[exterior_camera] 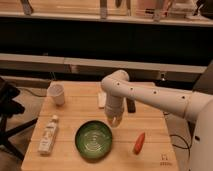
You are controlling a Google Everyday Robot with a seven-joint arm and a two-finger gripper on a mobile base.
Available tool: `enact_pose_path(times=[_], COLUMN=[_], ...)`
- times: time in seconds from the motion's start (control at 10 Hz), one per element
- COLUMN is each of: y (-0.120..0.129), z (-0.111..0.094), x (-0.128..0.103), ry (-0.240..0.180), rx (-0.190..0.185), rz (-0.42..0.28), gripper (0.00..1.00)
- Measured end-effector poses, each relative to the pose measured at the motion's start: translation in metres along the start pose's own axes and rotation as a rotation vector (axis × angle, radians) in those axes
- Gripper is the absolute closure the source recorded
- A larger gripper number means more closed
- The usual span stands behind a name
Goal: Pick up the ceramic bowl
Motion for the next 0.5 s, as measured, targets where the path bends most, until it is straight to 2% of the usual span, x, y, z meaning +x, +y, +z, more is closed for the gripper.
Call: enact_pose_path(times=[0.2,0.3,0.4,0.5], y=[-0.003,-0.002,-0.001,0.000], z=[0.008,0.014,0.018,0.022], x=[-0.023,-0.029,-0.028,-0.024], ry=[0.177,0.231,0.238,0.209], rx=[0.001,0.001,0.000,-0.003], rz=[-0.026,-0.039,-0.050,-0.060], gripper=[0.20,0.20,0.20,0.20])
